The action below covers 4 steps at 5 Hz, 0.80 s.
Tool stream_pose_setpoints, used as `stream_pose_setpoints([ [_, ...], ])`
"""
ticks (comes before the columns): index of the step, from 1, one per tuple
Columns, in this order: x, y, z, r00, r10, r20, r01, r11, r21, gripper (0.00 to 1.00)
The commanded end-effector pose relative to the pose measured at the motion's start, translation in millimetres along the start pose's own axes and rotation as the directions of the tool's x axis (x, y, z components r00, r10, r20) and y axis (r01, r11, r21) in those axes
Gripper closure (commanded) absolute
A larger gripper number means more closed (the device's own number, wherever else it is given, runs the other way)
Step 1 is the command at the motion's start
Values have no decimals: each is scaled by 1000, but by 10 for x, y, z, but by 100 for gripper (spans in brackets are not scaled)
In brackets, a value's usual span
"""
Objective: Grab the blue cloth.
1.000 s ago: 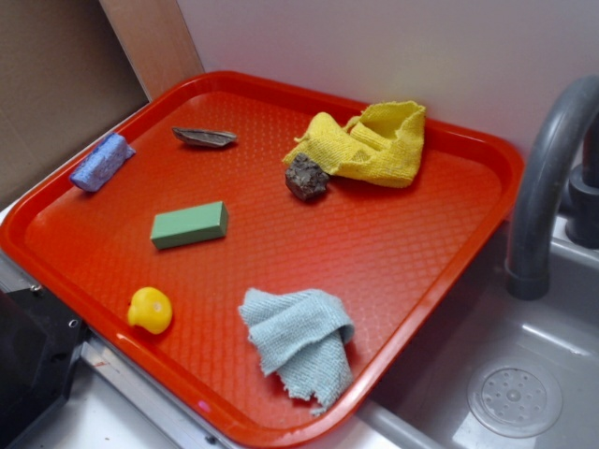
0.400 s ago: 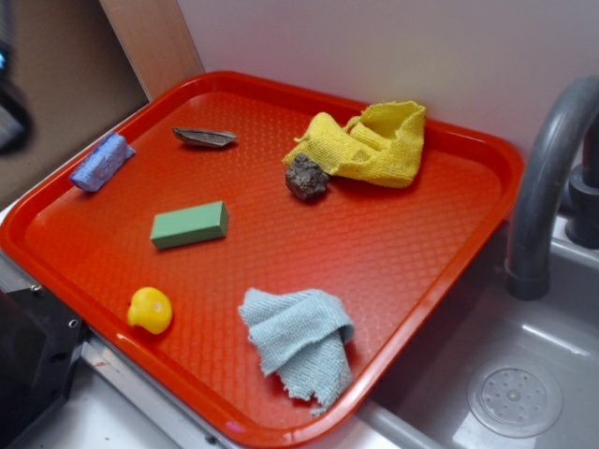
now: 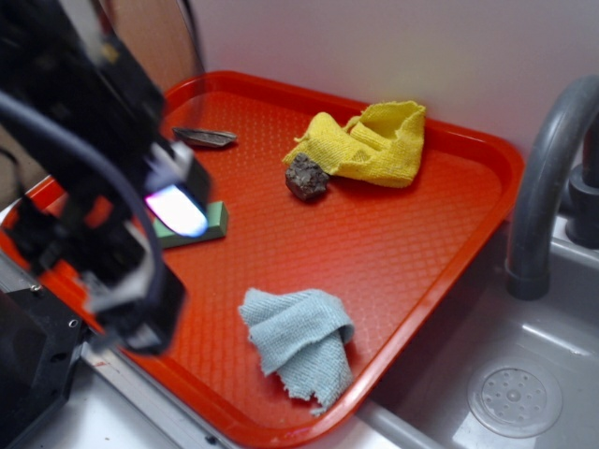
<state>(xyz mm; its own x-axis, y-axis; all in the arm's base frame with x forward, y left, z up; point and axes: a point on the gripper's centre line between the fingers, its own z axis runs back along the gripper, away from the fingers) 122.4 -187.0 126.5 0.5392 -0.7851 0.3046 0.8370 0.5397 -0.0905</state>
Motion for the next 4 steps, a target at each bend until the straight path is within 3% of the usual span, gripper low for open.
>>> stream_pose_setpoints([
  [1, -197, -11, -9, 984, -179, 16, 179, 979, -96, 0],
  [3, -197, -11, -9, 984, -179, 16, 179, 979, -96, 0],
  [4, -95, 100, -506, 984, -177, -20, 176, 984, -22, 0],
])
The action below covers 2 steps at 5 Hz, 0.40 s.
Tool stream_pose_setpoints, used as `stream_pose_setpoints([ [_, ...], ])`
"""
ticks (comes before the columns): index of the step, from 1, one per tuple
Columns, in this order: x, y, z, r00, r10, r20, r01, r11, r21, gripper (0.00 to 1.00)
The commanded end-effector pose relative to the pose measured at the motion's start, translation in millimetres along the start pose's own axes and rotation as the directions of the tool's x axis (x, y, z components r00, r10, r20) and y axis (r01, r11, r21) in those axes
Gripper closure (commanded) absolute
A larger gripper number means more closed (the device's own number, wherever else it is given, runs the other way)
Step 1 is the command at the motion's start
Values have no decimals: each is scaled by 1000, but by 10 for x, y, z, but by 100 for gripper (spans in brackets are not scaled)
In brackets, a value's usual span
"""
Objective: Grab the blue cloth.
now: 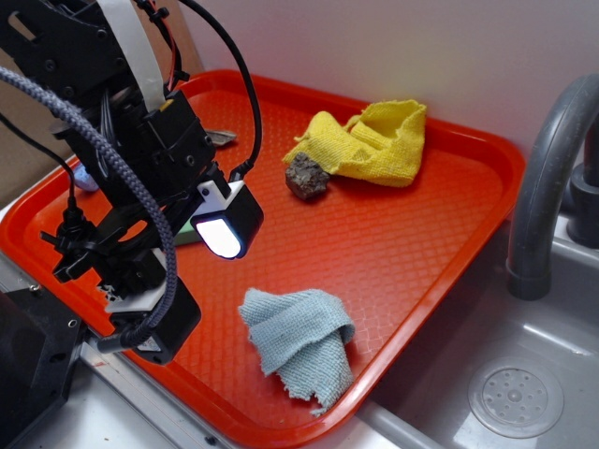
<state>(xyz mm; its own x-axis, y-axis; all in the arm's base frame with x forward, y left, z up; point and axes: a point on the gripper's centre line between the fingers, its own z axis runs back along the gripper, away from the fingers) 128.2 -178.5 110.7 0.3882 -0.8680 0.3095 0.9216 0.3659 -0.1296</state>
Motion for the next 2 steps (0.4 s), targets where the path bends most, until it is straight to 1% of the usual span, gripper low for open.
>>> stream_pose_setpoints([
  [1, -58, 106, -775, 999, 2, -53, 2, 997, 82, 0],
  [2, -119, 235, -972, 998, 37, -57, -34, 998, 49, 0],
])
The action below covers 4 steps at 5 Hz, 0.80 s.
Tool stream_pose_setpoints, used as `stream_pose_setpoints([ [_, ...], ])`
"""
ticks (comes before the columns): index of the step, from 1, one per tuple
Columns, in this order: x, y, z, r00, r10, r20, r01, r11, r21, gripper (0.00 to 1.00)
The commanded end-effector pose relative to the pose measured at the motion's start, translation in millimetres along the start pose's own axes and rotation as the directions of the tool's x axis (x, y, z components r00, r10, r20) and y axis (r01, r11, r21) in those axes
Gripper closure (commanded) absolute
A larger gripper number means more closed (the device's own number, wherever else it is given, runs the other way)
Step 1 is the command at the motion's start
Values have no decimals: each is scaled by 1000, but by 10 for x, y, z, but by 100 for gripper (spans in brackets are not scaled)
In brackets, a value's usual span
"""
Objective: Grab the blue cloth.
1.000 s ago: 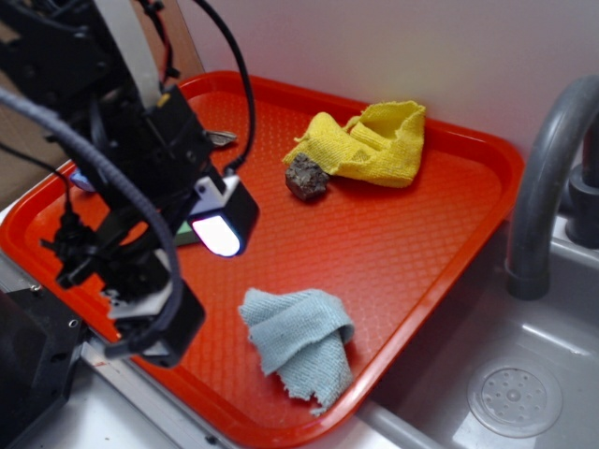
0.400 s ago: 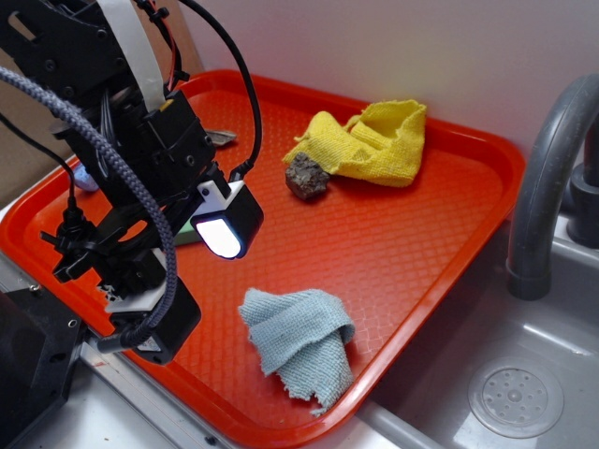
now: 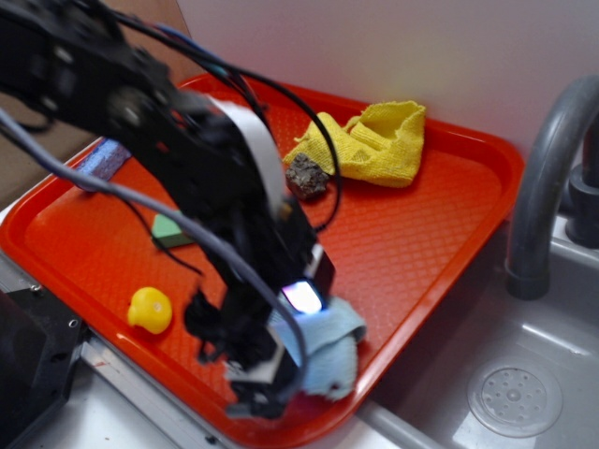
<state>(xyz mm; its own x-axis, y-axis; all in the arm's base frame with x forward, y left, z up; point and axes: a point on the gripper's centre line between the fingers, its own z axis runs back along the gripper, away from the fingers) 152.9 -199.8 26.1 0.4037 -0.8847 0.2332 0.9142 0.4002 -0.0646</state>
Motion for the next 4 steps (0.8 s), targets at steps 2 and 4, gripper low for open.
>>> stream_pose_setpoints([
  [2, -266, 190, -2, 988, 151, -16, -150, 987, 62, 100],
  [4, -504, 332, 331, 928, 374, 3, -370, 919, 138, 100],
])
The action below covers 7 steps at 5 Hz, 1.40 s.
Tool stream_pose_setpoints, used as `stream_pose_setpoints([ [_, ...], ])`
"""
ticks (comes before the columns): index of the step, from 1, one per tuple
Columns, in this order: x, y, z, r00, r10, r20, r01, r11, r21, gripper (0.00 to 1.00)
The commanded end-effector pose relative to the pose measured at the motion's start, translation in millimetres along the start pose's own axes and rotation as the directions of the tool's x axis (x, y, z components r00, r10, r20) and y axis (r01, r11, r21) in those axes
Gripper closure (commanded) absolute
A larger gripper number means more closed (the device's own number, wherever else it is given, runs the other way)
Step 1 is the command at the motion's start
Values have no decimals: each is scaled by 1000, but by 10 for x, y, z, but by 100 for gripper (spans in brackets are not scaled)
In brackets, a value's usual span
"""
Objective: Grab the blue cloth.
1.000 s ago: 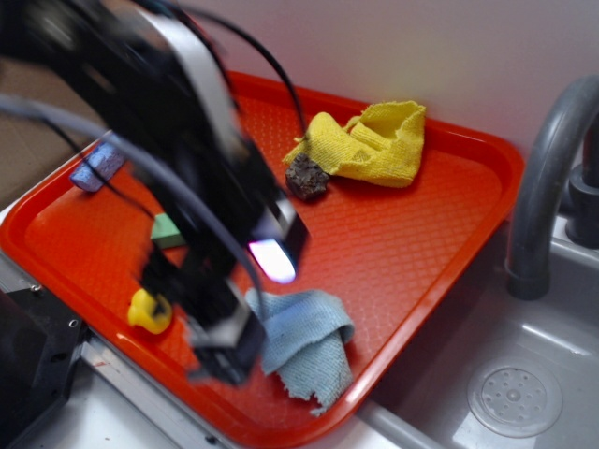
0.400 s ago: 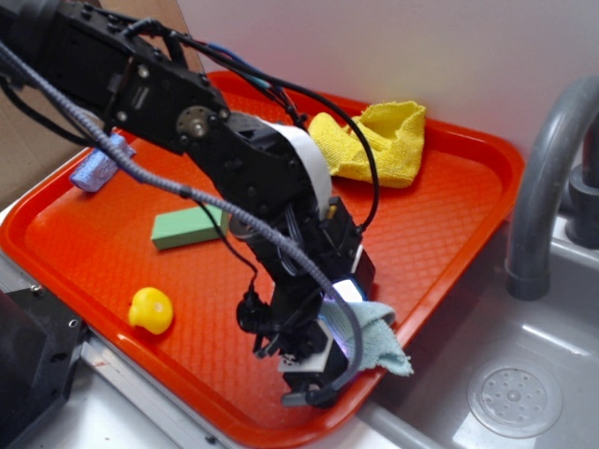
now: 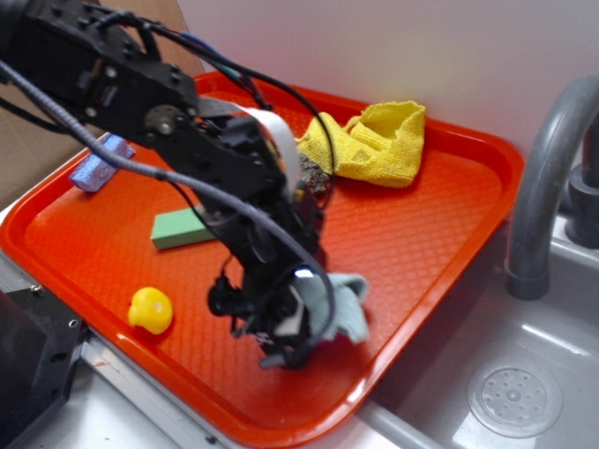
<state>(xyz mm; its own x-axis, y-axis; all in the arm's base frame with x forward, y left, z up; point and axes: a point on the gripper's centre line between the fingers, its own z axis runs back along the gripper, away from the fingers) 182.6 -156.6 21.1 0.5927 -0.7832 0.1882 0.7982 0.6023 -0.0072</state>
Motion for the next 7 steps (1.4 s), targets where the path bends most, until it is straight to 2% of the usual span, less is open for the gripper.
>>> stream_pose_setpoints([
  [1, -424, 56, 696, 937, 328, 121, -332, 943, 15, 100],
  [2, -505, 102, 899, 906, 393, 156, -399, 917, 8, 100],
  [3, -662, 336, 1417, 759, 648, 60, -642, 761, -93, 100],
  [4, -832, 732, 1719, 585, 810, 46, -811, 586, 3, 100],
  [5, -956, 1099, 1794, 436, 900, 7, -898, 434, 77, 100],
  [6, -888, 1193, 1829, 482, 876, 9, -870, 477, 120, 100],
  [7, -818, 1124, 1801, 520, 854, 17, -846, 512, 151, 100],
])
